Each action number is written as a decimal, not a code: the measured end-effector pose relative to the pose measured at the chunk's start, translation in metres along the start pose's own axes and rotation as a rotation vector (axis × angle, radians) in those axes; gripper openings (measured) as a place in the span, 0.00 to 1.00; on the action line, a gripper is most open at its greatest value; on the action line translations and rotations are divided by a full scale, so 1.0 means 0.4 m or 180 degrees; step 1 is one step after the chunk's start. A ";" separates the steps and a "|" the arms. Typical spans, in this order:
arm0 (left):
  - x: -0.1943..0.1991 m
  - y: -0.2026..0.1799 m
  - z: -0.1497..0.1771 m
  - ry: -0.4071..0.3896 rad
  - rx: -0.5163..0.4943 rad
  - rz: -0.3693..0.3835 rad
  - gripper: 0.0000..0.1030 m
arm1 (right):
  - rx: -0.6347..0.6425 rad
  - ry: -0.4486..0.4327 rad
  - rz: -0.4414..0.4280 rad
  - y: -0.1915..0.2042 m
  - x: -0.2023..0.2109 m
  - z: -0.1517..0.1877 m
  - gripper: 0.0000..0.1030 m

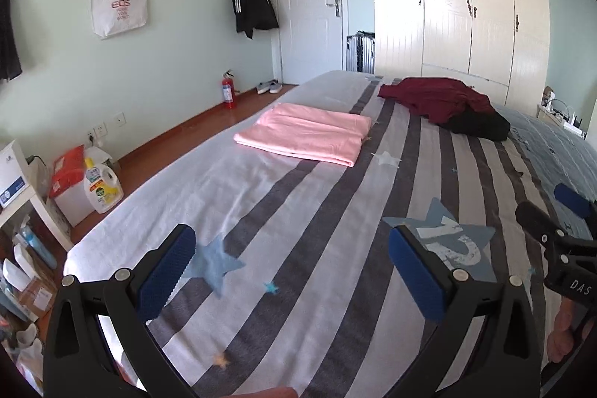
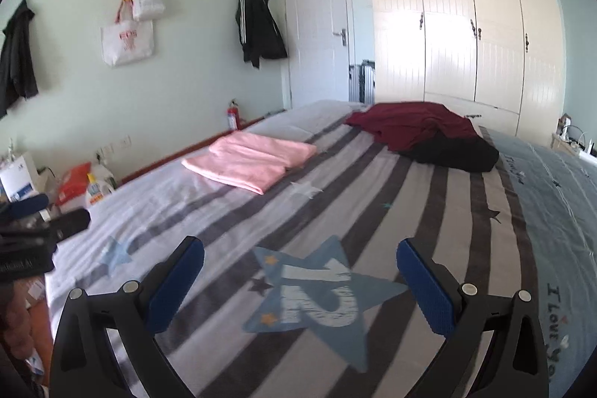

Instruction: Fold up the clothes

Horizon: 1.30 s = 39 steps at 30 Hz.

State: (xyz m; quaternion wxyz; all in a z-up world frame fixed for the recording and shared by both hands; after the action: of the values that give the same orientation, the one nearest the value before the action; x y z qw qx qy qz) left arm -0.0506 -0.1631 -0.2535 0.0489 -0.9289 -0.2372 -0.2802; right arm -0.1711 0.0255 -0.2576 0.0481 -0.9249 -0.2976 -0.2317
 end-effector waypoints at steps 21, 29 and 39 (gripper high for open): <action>0.654 -0.073 -0.147 -0.0217 0.0031 0.0319 0.99 | -0.0217 -0.0170 0.0275 0.039 0.690 -0.193 0.99; 0.794 -0.075 -0.164 -0.0333 0.0044 0.0325 0.99 | -0.0157 -0.0253 0.0148 0.072 0.802 -0.222 0.99; 0.827 -0.071 -0.170 -0.0390 0.0070 0.0220 0.99 | -0.0094 -0.0322 0.0125 0.088 0.839 -0.234 0.99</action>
State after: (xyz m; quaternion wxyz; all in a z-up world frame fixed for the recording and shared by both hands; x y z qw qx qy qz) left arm 0.1439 -0.0167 -0.0180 0.0541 -0.9513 -0.2106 -0.2183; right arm 0.0519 0.1526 -0.0191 0.0238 -0.9417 -0.2780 -0.1880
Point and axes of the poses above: each gripper's, at about its wrist camera, not at the fingertips, and x roughly against the way its jaws point, y to its left, z to its underside, the point moved 4 cm from there along -x, roughly the way its jaws point, and after that the axes turned 1 degree about y, right-handed, at the moved point
